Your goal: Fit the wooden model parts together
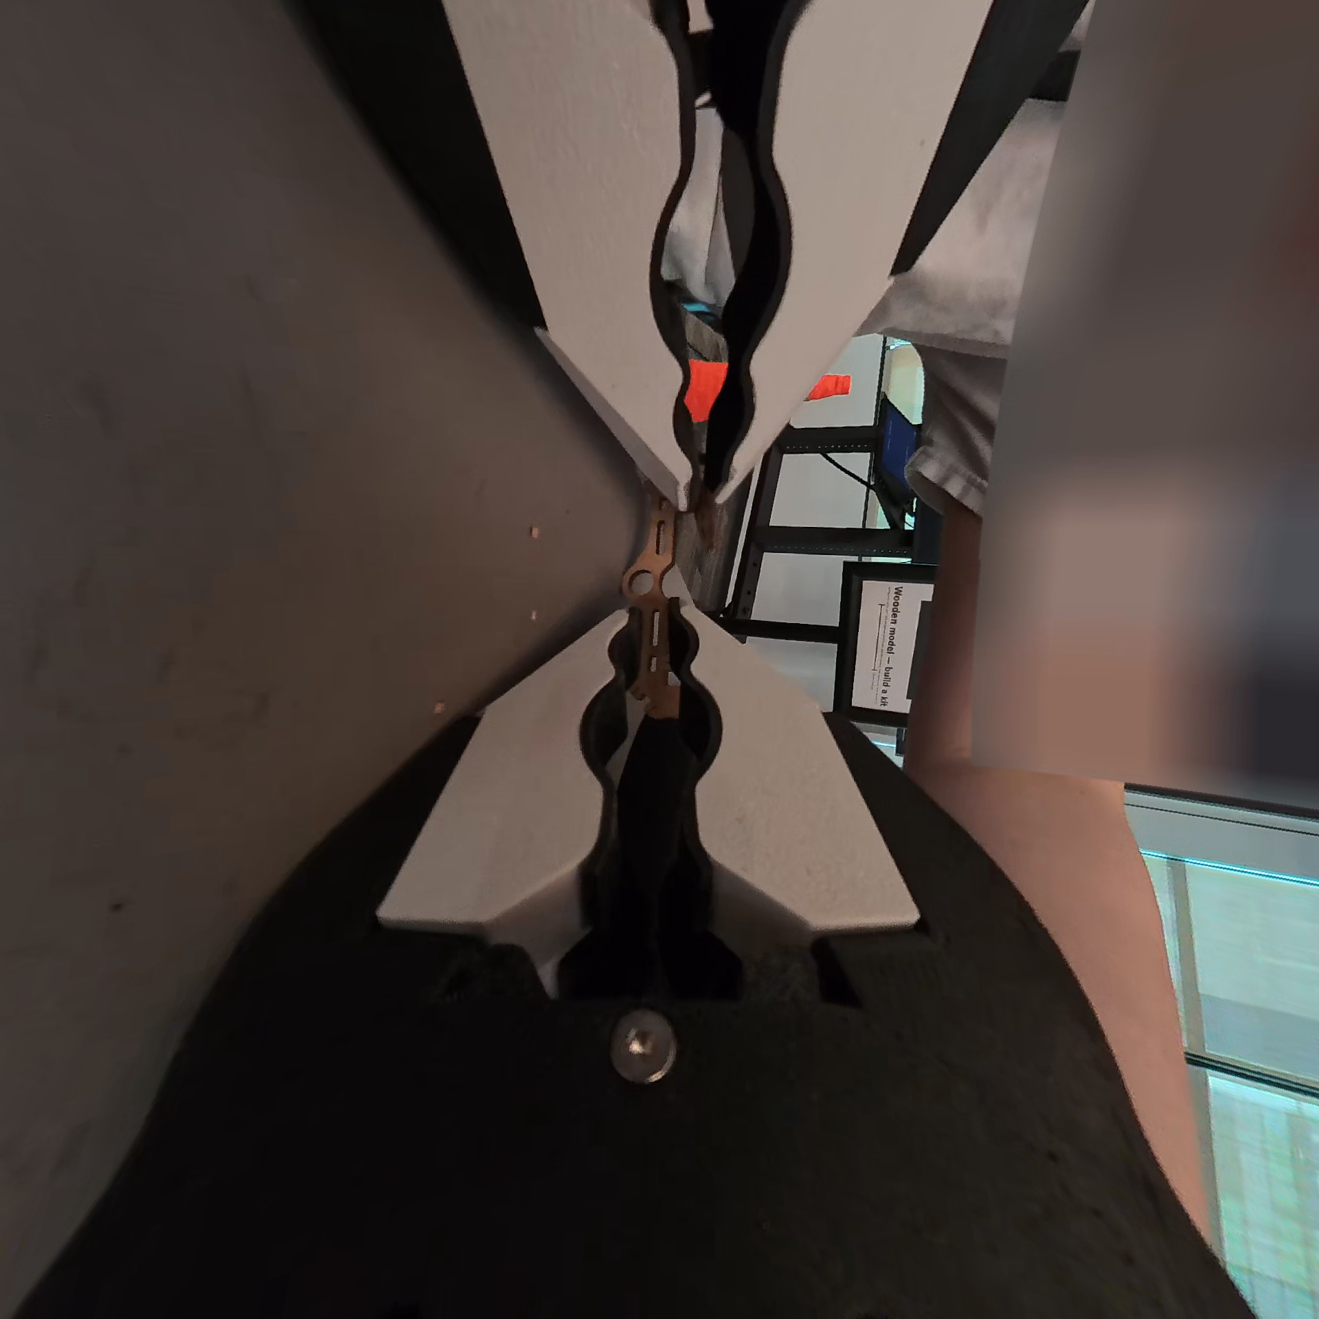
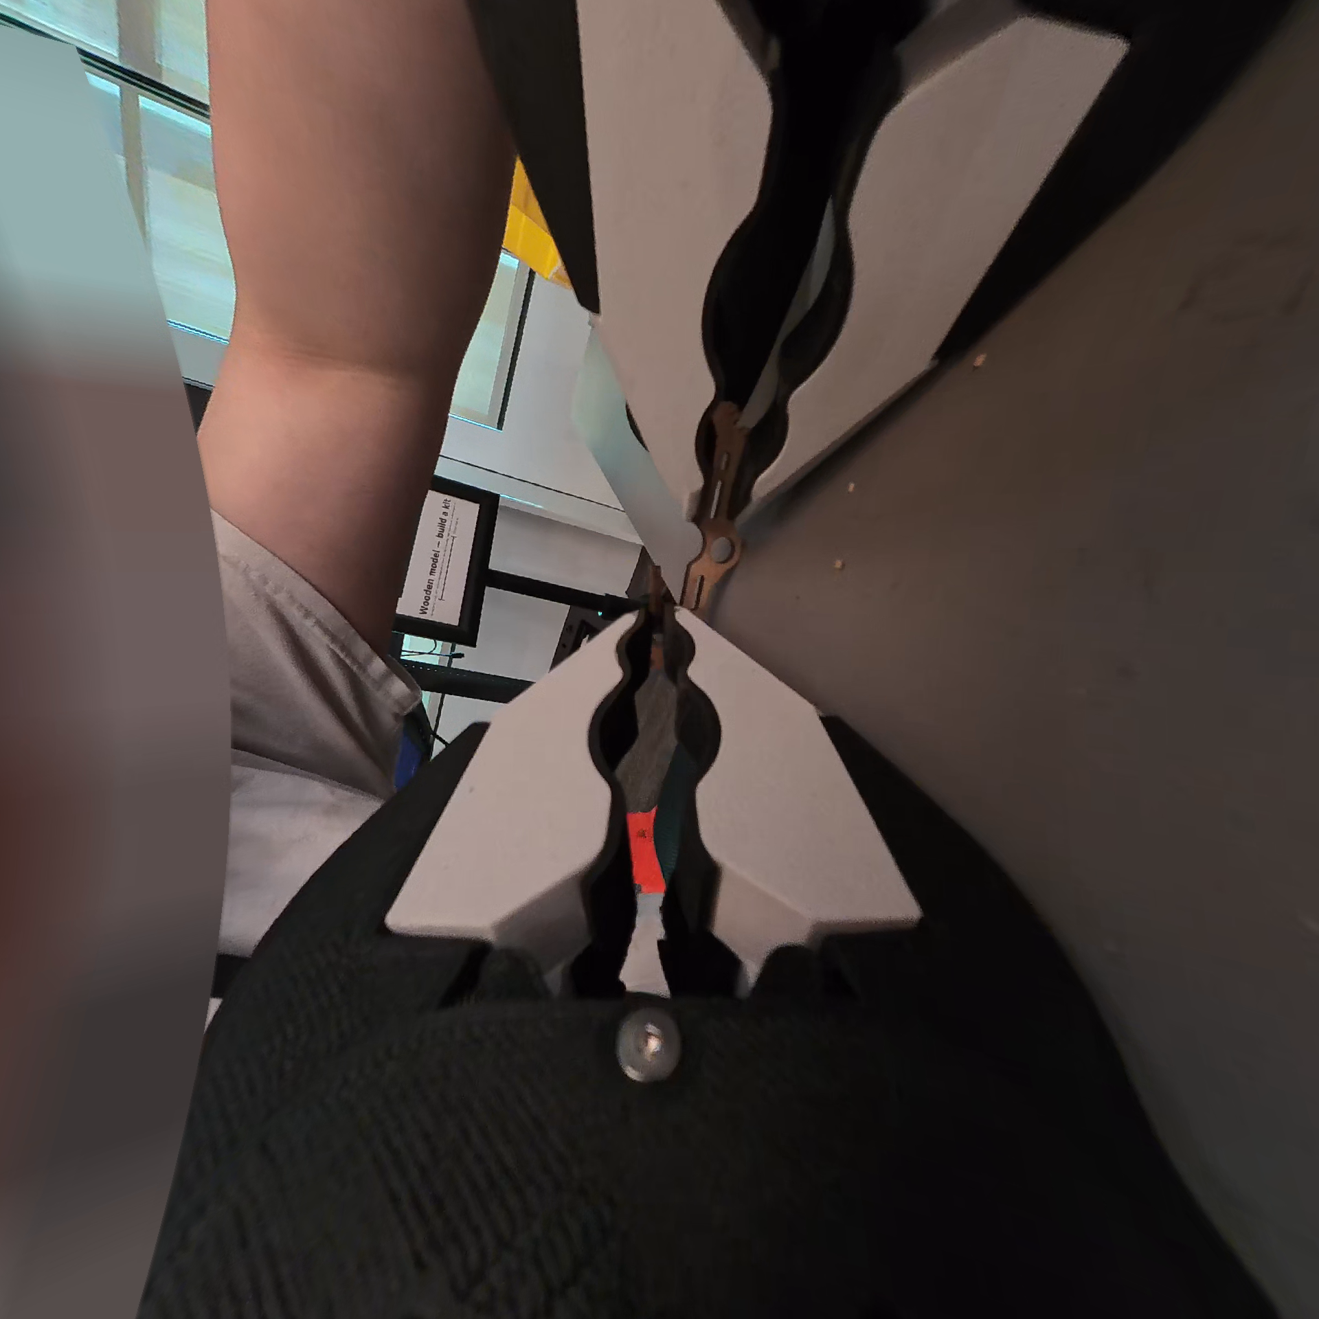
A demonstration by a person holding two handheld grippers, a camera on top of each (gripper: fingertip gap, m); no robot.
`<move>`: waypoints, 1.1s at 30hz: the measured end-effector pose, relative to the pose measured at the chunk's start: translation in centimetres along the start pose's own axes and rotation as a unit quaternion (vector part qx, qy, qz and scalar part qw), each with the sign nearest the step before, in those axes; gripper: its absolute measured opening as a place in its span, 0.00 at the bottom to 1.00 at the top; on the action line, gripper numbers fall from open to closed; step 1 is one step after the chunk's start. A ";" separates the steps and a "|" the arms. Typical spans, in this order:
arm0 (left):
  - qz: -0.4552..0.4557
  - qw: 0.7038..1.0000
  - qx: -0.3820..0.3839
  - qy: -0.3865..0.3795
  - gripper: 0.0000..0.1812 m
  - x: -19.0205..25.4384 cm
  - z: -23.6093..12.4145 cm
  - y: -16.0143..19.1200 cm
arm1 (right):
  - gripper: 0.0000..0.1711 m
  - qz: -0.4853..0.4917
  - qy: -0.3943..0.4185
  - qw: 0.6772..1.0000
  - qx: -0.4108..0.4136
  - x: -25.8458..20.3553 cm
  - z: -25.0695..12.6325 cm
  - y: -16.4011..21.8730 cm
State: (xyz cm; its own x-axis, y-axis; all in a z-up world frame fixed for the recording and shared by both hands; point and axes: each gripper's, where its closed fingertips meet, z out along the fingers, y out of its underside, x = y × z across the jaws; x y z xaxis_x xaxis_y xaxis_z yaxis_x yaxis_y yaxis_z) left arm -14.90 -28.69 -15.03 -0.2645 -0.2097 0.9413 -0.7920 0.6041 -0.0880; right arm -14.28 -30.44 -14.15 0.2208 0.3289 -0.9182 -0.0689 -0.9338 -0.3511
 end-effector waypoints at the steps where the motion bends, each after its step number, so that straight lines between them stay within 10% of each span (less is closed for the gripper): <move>1: 0.000 1.000 -0.001 -0.001 0.03 0.0 0.0 0.0 | 0.01 0.003 -0.001 1.000 -0.001 0.0 0.0 0.0; 33: 0.020 1.000 -0.016 0.001 0.03 0.0 0.2 0.2 | 0.01 -0.022 -0.025 0.998 0.052 -0.8 -0.9 0.1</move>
State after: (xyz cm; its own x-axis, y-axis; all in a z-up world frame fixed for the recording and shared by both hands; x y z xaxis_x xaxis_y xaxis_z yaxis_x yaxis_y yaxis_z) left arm -15.20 -28.67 -15.07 -0.2941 -0.1842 0.9379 -0.7627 0.6366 -0.1141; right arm -13.61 -30.92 -13.30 0.1781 0.3787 -0.9082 -0.1609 -0.8993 -0.4066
